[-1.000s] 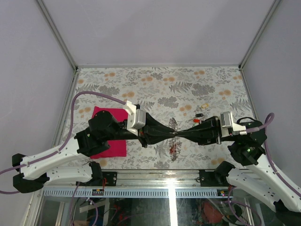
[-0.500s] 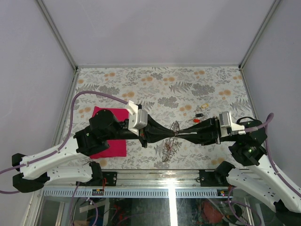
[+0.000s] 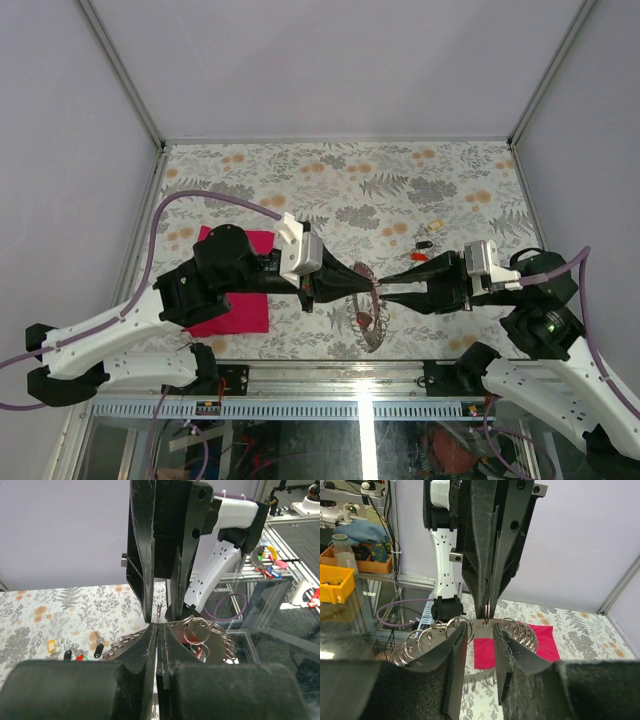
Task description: Put the keys on the keyring
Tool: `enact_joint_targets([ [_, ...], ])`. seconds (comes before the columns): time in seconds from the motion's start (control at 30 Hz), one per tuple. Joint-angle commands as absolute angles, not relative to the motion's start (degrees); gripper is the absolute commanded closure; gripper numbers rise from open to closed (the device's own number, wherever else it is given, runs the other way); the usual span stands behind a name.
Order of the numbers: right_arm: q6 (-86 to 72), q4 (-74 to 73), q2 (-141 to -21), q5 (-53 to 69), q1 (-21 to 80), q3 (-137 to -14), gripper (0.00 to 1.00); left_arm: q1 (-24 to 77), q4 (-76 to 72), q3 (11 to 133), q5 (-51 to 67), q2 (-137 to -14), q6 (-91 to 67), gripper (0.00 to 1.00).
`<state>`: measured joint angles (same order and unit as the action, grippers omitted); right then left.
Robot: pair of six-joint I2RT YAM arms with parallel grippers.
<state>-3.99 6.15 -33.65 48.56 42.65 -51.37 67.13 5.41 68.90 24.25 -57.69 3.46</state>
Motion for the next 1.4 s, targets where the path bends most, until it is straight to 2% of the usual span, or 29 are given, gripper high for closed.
enact_joint_targets([
  [0.0, -2.08, 3.35, -33.94, 47.46, 42.71, -54.66, 0.66, 67.41, 7.57, 73.05, 25.69, -58.73, 5.29, 1.00],
  [0.3, -2.55, 3.45, -34.31, 48.09, 42.70, -55.13, 0.66, 67.47, 9.18, 74.25, 25.36, -59.29, 5.75, 1.00],
  [0.6, -3.11, 3.77, -35.32, 48.78, 42.67, -55.55, 0.73, 67.64, 10.21, 74.75, 25.60, -59.66, 5.62, 1.00],
  [0.73, -3.74, 4.35, -35.70, 49.12, 42.68, -55.50, 0.82, 67.80, 11.06, 75.33, 25.96, -60.02, 5.55, 1.00],
  [0.87, -4.04, 4.21, -36.16, 49.18, 42.70, -55.67, 0.99, 67.80, 11.24, 75.39, 25.79, -59.67, 5.62, 1.00],
  [0.9, -3.87, 3.65, -36.28, 49.07, 42.64, -55.92, 1.00, 67.78, 11.33, 75.37, 25.69, -59.56, 5.64, 1.00],
  [1.07, -3.64, 2.34, -36.58, 48.87, 42.71, -56.41, 1.00, 67.82, 12.68, 75.86, 25.26, -58.82, 5.88, 1.00],
  [1.17, -3.75, 2.52, -36.58, 48.43, 42.68, -56.25, 0.77, 67.76, 13.67, 76.29, 25.18, -59.04, 6.14, 1.00],
  [1.23, -3.73, 2.68, -36.64, 48.45, 42.71, -56.27, 0.72, 67.84, 14.42, 76.66, 25.21, -59.32, 6.15, 1.00],
  [1.37, -3.80, 2.43, -36.83, 48.43, 42.69, -56.42, 0.70, 67.89, 16.86, 78.53, 25.33, -60.42, 6.28, 1.00],
])
